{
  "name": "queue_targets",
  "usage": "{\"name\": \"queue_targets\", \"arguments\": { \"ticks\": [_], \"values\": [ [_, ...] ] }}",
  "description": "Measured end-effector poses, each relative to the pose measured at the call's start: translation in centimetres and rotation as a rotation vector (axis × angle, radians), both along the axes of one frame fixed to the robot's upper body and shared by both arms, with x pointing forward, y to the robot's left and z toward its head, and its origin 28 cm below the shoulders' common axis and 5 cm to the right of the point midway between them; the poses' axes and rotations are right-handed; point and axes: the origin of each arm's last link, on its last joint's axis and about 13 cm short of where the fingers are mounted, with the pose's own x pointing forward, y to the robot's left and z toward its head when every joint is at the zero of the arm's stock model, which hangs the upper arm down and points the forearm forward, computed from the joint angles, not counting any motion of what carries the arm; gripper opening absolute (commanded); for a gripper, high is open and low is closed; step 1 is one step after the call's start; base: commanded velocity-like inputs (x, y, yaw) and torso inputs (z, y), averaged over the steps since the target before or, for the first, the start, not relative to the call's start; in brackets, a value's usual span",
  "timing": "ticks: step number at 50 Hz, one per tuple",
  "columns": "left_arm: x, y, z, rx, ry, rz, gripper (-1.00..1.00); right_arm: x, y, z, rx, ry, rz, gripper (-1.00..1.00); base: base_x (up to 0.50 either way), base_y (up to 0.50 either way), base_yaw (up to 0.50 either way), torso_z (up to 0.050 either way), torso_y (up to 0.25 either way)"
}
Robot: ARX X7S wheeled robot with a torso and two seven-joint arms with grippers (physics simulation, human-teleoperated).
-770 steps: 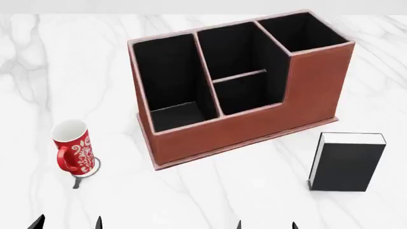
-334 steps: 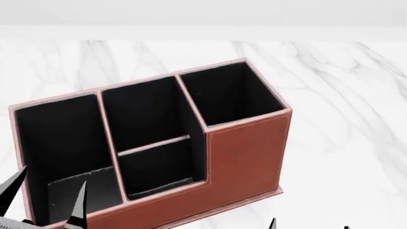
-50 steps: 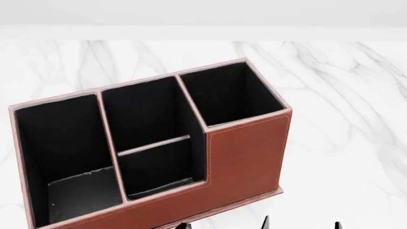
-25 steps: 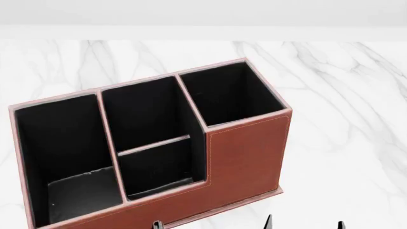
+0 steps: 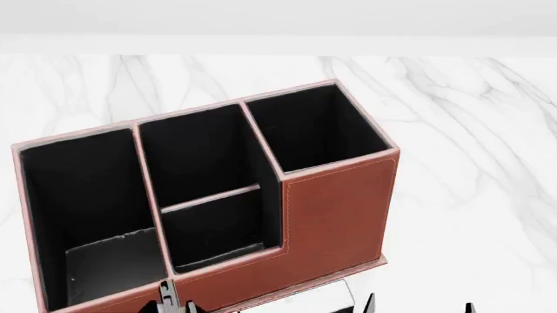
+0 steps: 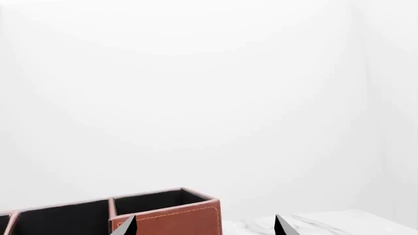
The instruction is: Pick up the book and place it in the back compartment of the caddy.
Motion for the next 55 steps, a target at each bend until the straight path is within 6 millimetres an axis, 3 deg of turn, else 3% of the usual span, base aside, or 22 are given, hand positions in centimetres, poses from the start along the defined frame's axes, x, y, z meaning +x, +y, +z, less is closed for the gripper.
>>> {"name": "queue_targets", "arguments": {
  "ticks": [32,55],
  "values": [
    [-1.3,3.3,3.8,-0.024,-0.092,0.139,-1.0,0.2,0.1,-0.1,-0.007,0.007,0.001,1.0,0.0,0.0,0.0,0.0,0.001],
    [-0.1,4.9,6.5,0.005,0.013,0.151,-1.0,0.3,0.3,-0.3,-0.016,0.012,0.006,1.0,0.0,0.0,0.0,0.0,0.001]
  ]
}}
